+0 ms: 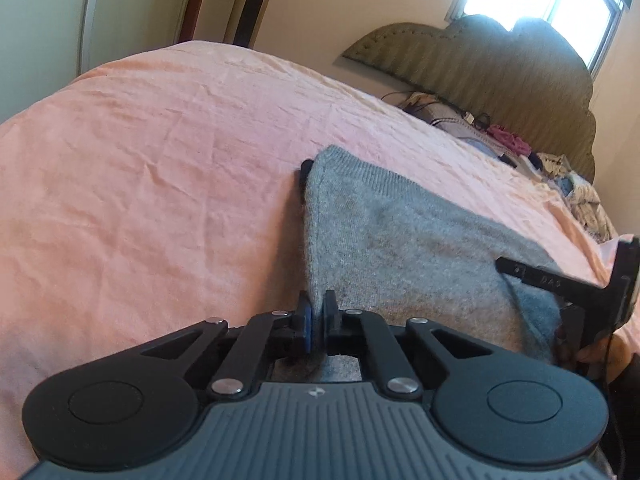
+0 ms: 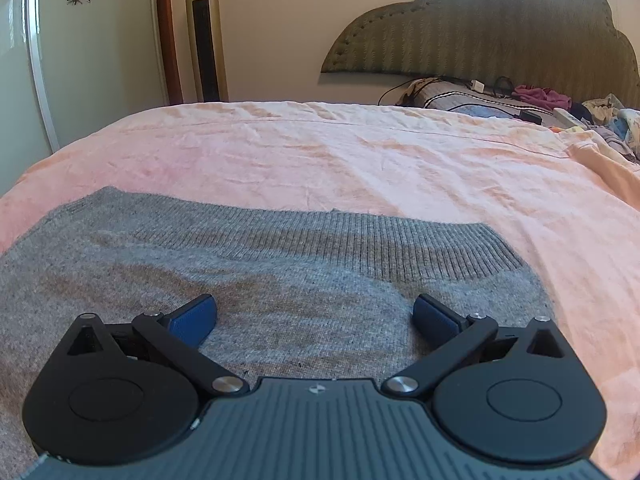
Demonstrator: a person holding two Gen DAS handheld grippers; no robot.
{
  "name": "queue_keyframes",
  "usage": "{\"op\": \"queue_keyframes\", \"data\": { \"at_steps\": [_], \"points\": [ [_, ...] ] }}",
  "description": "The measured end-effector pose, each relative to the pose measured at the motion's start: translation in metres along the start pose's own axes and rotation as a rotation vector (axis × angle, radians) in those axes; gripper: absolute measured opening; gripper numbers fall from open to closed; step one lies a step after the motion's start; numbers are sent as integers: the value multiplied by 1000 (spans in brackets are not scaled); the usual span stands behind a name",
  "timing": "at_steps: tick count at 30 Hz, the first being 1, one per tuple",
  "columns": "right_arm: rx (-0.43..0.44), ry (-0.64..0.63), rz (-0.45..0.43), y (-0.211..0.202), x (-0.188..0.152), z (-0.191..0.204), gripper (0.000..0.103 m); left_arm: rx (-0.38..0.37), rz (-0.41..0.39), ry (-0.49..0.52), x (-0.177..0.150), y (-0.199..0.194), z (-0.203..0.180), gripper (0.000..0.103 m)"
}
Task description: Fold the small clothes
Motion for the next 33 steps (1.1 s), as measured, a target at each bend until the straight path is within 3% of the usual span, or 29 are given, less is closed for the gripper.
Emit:
{"op": "queue_keyframes", "data": {
  "at_steps": [3, 5, 7, 10, 13, 15, 17, 19, 21, 24, 26, 27, 29, 33],
  "points": [
    [0, 4, -3, 0, 0, -1, 103, -44, -32, -17, 6, -27, -1, 3],
    [1, 6, -3, 0, 0, -1, 103, -15, 21, 5, -12, -20, 9, 3],
    [3, 9, -3, 0, 0, -2, 103, 62, 67, 21, -33, -6, 24, 3],
    [4, 10, 1, 0, 0, -2, 103, 62, -13, 37, -22, -21, 18, 7],
    [9, 34, 21, -5, 3, -2, 103, 31, -146, 55, 14, -38, 5, 12],
    [28, 77, 26, -12, 6, -2, 103, -11, -186, 100, 34, -35, -11, 33],
    [46, 101, 47, -15, 5, 1, 103, -32, -222, 149, 52, -19, -33, 78],
    [12, 9, 85, -12, -3, 9, 103, -64, -216, 210, 60, 10, -56, 80],
    [-36, -153, 70, -15, -14, 17, 103, -45, -133, 258, 60, 49, -73, 80],
    [5, -111, 55, -30, -28, 7, 103, -24, -66, 307, 53, 91, -79, 80],
    [29, -123, 34, -45, -39, -2, 103, 38, 31, 316, 40, 119, -64, 83],
    [37, -117, 32, -51, -43, -7, 103, 20, -24, 325, 37, 116, -56, 83],
    [56, -55, 55, -60, -49, -21, 103, 18, -21, 348, 33, 112, -49, 83],
    [73, -107, 109, -67, -52, -19, 103, 79, 1, 371, 37, 103, -51, 83]
  ]
}}
Point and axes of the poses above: each gripper's, at about its wrist camera, not at the fingertips, and y roughly the way its jaws point, z to its left, x to its top, the point moved 9 cm from there along y, roughly the way its jaws point, and after that the axes turned 1 degree about y, right-handed, at the moved point
